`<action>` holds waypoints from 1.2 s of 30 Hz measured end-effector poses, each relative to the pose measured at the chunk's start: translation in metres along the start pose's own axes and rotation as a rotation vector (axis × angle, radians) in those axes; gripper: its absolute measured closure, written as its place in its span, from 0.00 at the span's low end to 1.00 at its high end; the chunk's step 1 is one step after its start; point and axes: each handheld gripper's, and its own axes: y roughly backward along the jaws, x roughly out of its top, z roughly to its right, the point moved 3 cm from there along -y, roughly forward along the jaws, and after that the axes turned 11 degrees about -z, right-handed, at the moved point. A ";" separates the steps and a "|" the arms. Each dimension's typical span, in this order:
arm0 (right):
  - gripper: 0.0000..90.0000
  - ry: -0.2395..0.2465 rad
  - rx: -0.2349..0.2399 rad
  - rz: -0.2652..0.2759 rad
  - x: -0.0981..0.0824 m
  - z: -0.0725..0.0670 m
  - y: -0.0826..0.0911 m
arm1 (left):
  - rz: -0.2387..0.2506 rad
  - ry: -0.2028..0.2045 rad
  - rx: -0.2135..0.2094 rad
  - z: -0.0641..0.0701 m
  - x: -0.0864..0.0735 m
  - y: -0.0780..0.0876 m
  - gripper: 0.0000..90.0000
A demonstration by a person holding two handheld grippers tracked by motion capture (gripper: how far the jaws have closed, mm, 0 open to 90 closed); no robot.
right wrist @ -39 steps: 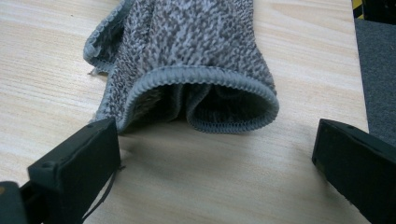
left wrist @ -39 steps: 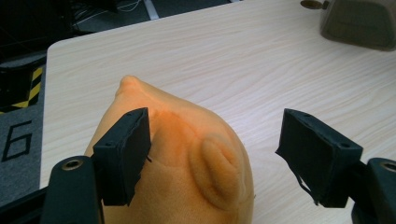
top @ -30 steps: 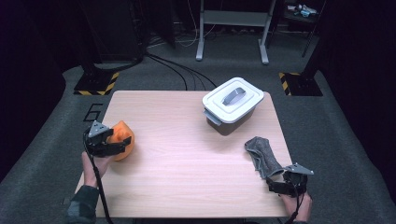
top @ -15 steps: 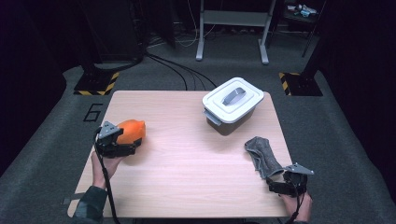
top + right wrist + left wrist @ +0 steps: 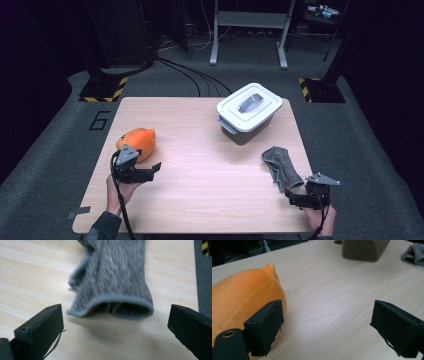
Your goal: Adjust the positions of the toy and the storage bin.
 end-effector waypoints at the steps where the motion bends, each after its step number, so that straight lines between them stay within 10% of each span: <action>1: 0.00 0.015 -0.005 0.004 0.003 -0.002 0.003 | -0.001 -0.002 -0.005 0.001 -0.003 -0.002 0.12; 18: 0.00 0.134 0.053 0.035 0.067 -0.034 0.013 | -0.148 0.038 -0.081 0.004 -0.056 -0.039 0.12; 36: 0.02 0.239 0.083 0.037 0.125 -0.066 0.002 | -0.173 0.067 -0.076 0.001 -0.070 -0.051 0.12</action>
